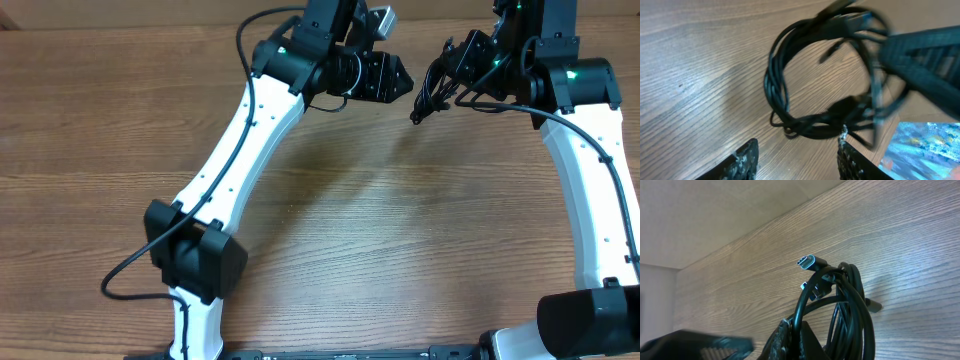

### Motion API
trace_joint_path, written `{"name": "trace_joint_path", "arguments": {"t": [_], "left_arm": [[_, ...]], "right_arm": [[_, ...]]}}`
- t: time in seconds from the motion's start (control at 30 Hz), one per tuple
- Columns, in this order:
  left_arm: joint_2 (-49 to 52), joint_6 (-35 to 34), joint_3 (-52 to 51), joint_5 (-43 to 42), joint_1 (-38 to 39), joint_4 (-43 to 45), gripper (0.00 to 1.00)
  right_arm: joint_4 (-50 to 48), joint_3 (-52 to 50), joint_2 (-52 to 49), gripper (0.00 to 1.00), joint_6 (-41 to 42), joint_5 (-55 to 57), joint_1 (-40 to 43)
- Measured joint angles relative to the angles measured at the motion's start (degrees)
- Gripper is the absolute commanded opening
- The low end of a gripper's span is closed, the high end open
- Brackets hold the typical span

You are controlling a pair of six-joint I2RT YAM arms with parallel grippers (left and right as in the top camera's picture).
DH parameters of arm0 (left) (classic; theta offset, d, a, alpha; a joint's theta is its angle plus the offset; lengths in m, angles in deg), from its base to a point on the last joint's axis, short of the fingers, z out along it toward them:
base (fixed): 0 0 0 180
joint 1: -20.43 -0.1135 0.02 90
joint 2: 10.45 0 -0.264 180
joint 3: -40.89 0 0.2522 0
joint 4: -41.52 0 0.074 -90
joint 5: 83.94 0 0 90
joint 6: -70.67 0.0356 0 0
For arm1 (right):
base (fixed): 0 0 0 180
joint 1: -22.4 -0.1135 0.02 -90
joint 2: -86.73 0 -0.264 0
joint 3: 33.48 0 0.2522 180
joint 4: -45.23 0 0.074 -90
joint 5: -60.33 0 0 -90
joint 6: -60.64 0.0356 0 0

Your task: Untangle cables

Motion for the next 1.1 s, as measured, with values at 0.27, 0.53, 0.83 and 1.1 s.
{"name": "trace_joint_path", "arguments": {"t": [0.27,0.53,0.83,1.1], "left_arm": [[2.05,-0.39,-0.02,-4.5,0.0,4.48,0.59],[2.05,-1.75,-0.02,-10.69,-0.57,7.26,0.6],[2.05,-3.76,-0.02,-12.13,-0.63,9.49,0.61],[2.05,-5.81,-0.02,-11.34,0.09,11.5,0.55]], "right_arm": [[0.0,0.0,0.0,0.04,0.0,0.0,0.0],[0.5,0.0,0.0,0.04,-0.22,0.0,0.0],[0.52,0.0,0.0,0.04,-0.42,0.0,0.0],[1.6,0.0,0.0,0.04,-0.44,0.02,0.0]]}}
